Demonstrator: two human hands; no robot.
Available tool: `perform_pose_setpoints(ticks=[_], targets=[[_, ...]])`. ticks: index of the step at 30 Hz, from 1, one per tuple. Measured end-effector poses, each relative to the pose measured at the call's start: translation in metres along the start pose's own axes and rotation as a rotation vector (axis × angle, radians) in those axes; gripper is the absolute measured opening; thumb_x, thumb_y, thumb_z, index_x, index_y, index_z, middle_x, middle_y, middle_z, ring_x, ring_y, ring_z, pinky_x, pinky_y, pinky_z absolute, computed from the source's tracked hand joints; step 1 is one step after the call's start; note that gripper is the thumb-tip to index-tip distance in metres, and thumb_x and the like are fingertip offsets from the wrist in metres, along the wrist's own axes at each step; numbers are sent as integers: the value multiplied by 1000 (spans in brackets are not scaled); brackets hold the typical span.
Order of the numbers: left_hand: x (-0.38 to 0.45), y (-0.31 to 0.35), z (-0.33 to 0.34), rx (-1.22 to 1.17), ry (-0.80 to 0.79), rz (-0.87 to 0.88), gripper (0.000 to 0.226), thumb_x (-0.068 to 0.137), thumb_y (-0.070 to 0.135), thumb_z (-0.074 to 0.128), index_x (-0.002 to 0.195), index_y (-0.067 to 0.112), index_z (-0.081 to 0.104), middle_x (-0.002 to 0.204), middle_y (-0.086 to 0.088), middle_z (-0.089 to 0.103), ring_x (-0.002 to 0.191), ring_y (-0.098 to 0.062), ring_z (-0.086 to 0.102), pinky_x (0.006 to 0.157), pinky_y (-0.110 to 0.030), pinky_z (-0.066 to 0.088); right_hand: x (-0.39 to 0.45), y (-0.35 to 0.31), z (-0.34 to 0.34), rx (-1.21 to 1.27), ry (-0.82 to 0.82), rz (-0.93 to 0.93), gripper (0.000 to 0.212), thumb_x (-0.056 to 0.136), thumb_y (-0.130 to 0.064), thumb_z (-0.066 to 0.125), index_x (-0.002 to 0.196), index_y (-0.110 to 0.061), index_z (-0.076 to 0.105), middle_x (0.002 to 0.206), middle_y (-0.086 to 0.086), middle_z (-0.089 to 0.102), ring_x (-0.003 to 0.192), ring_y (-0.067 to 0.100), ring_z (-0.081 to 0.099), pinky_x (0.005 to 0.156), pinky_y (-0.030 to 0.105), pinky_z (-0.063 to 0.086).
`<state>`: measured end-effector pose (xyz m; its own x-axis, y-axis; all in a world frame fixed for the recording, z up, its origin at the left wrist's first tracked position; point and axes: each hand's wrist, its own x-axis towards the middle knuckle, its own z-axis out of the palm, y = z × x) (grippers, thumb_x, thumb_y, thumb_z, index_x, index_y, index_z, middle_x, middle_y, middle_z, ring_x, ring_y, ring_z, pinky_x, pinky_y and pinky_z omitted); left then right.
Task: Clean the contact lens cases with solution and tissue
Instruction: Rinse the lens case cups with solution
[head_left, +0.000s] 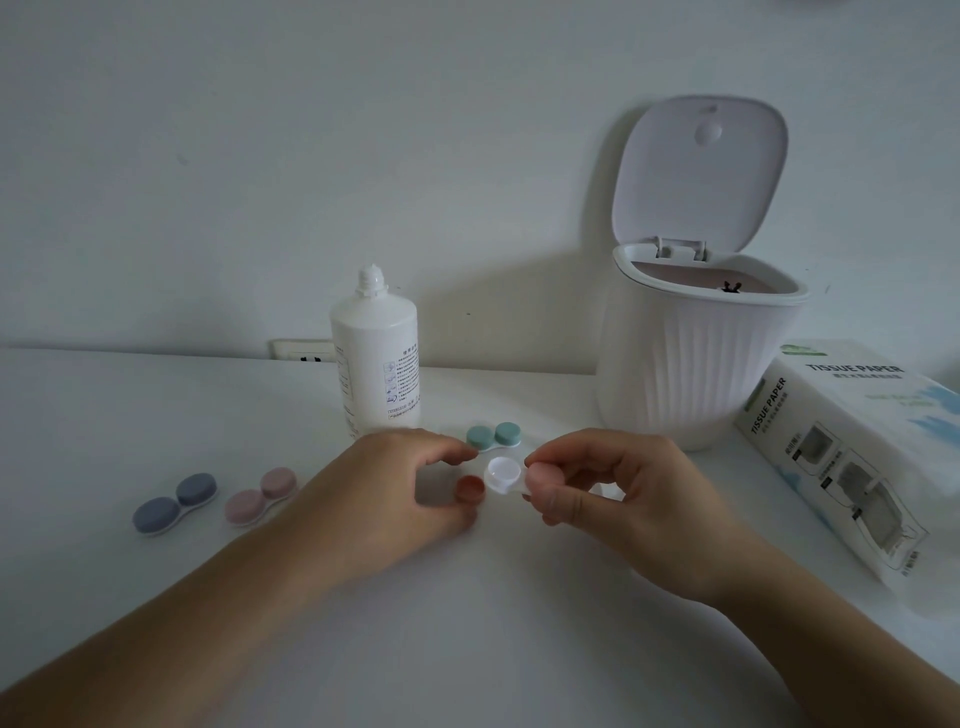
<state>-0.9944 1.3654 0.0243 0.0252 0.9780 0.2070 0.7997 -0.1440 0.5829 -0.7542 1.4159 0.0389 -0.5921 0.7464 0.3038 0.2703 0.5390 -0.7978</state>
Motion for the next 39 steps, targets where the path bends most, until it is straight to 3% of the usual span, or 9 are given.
perform_pose_setpoints(ticks=[3,6,10,16,24,28,35,39], targets=[[2,2,3,-3,-5,-1,36,80,52,67,116,44,68,106,26,69,92,6,62,81,-22,51,1,-1,0,3,5,-1,24,81,-48,70,94,-28,74,84,-12,74,77,8,70,77,27,56],[3,2,7,-6,21,24,26,88,42,70,113,41,71,101,25,69,76,12,57,65,-12,39,0,-1,0,14,1,7,26,79,-50,70,94,-29,74,85,-12,74,77,8,70,79,34,56],[4,2,8,-18,25,55,26,90,37,72,115,37,72,98,24,67,75,16,54,63,-8,37,0,0,0,13,-1,15,27,77,-52,71,94,-30,74,86,-11,74,78,10,70,82,37,58],[4,2,4,-45,30,124,26,97,31,65,123,35,68,103,16,61,76,-8,55,67,-11,39,1,1,-2,11,7,21,28,78,-52,71,94,-30,74,86,-8,75,77,12,71,81,40,58],[1,4,-2,-164,135,139,11,96,32,64,103,41,67,97,23,59,67,-8,52,63,-10,40,1,1,-4,15,5,20,25,82,-49,70,94,-28,75,86,-7,75,77,11,71,80,38,58],[-1,10,-7,-267,207,120,18,84,50,59,96,39,68,86,22,64,53,-4,49,53,-8,38,1,1,-5,11,0,13,22,83,-48,70,94,-29,75,87,-7,75,77,11,72,80,36,58],[0,14,-13,-517,279,50,23,74,47,84,85,34,69,80,12,70,47,-10,44,48,-21,40,1,1,-4,-1,-7,15,24,83,-48,69,95,-29,74,87,-8,75,77,12,71,80,37,59],[0,12,-12,-557,281,26,24,68,46,80,81,31,67,68,9,66,50,-17,44,48,-28,39,0,0,-4,-2,-10,18,24,81,-49,69,95,-30,74,87,-9,75,77,11,71,80,36,58]])
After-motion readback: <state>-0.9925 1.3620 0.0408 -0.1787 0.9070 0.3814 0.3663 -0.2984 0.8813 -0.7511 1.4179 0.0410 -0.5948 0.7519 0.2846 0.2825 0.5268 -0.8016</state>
